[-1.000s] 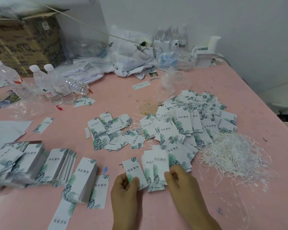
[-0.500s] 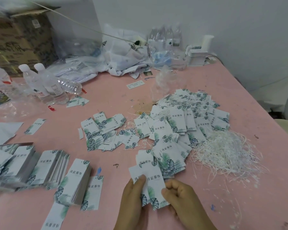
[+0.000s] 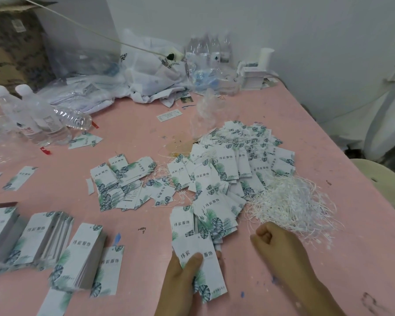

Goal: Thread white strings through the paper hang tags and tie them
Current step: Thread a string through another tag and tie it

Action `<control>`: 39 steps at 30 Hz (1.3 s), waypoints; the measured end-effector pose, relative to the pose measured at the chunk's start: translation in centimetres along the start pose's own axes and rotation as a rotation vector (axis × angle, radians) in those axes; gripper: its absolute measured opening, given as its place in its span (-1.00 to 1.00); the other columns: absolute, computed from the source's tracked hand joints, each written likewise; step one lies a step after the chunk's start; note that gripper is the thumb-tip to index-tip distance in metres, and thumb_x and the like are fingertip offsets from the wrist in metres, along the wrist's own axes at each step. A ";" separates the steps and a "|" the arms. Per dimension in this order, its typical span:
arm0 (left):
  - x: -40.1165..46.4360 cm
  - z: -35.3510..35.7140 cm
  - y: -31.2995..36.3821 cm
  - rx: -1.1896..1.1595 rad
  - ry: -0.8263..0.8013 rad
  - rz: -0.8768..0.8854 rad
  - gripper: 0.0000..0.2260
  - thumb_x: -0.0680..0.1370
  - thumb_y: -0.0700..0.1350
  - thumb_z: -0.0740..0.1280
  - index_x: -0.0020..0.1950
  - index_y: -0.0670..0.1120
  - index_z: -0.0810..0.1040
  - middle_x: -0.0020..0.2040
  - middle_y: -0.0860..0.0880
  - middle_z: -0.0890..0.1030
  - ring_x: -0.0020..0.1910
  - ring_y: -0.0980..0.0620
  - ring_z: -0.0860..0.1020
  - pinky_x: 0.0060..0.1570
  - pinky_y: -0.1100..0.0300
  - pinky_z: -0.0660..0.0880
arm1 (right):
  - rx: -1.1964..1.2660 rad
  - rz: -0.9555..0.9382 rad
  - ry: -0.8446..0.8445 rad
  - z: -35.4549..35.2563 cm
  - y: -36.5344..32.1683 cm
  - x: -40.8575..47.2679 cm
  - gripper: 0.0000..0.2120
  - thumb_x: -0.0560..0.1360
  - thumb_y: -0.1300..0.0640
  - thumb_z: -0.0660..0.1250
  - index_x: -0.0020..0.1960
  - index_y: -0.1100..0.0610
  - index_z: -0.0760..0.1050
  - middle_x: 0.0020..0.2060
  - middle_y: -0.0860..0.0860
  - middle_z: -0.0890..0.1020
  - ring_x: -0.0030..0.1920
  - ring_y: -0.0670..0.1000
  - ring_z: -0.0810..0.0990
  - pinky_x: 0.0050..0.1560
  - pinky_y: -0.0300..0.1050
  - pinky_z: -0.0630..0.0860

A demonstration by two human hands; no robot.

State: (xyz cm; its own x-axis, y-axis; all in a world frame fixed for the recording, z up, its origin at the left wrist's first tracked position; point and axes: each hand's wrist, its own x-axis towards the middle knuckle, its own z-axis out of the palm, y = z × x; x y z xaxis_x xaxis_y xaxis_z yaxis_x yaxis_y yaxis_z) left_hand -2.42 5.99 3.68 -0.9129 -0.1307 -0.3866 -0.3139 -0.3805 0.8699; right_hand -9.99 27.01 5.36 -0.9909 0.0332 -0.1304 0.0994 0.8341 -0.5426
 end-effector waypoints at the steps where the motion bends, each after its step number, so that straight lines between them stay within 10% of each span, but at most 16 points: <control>1: -0.3 0.2 0.3 -0.007 -0.027 0.003 -0.75 0.59 -0.30 0.26 0.25 -0.16 0.50 -0.06 -0.19 0.73 -0.11 -0.14 0.72 -0.25 0.22 0.62 | -0.058 -0.007 -0.009 0.1 -0.2 0.3 -0.86 0.47 -0.07 0.35 -0.22 -0.08 0.47 -0.38 -0.14 0.56 -0.34 -0.21 0.51 -0.36 -0.22 0.41; 10: -0.6 0.4 -0.2 0.027 -0.049 -0.011 -0.78 0.58 -0.25 0.34 0.23 -0.19 0.54 -0.01 -0.23 0.71 -0.04 -0.21 0.70 -0.15 0.12 0.64 | -0.301 -0.071 -0.156 0.2 -1.5 1.3 -0.81 0.50 0.13 0.15 -0.29 0.08 0.31 -0.43 0.00 0.40 -0.44 -0.05 0.30 -0.38 -0.16 0.31; 17: -0.5 0.2 -0.8 0.032 0.030 -0.087 -0.75 0.48 -0.19 0.43 0.15 -0.16 0.64 0.01 -0.22 0.71 0.00 -0.25 0.68 0.13 -0.21 0.56 | 0.636 0.036 -0.214 -3.4 -1.7 -0.3 -0.88 0.51 0.33 0.32 -0.10 0.13 0.53 -0.46 0.06 0.57 -0.45 -0.01 0.50 -0.37 -0.11 0.47; 25: -0.7 0.4 -1.0 0.021 0.084 -0.027 -0.76 0.40 -0.21 0.43 0.07 -0.16 0.67 -0.08 -0.22 0.72 -0.10 -0.24 0.70 -0.19 0.03 0.64 | 1.404 0.156 -0.482 -3.8 -5.2 -2.6 -0.79 0.37 0.30 0.31 -0.07 0.33 0.67 -0.28 0.22 0.63 -0.36 0.03 0.61 -0.38 -0.19 0.58; 32: -0.8 0.0 -1.5 0.072 0.072 -0.028 -0.69 0.31 -0.16 0.41 0.04 -0.14 0.69 -0.08 -0.18 0.73 -0.08 -0.19 0.71 -0.10 0.02 0.63 | 0.944 -0.103 -0.146 -4.0 -7.5 -4.9 -0.63 0.41 0.46 0.39 -0.15 0.00 0.72 -0.35 0.19 0.69 -0.36 0.07 0.67 -0.29 -0.21 0.61; 39: -1.3 0.3 -1.7 0.146 0.032 -0.034 -0.66 0.32 -0.13 0.40 0.09 -0.11 0.67 -0.08 -0.11 0.74 -0.07 -0.10 0.71 0.03 -0.01 0.61 | 0.670 -0.440 0.196 -6.4 -8.6 -6.2 -0.91 0.40 0.05 0.42 -0.14 -0.14 0.63 -0.11 -0.12 0.58 -0.21 -0.10 0.56 -0.22 -0.39 0.45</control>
State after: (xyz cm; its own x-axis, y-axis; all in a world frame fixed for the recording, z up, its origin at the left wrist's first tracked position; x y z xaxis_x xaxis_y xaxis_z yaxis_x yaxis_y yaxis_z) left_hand -0.80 7.08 2.79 -0.8933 -0.1496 -0.4237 -0.3808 -0.2487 0.8906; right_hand -5.27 23.18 16.13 -0.9435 -0.0727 0.3234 -0.3303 0.2899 -0.8983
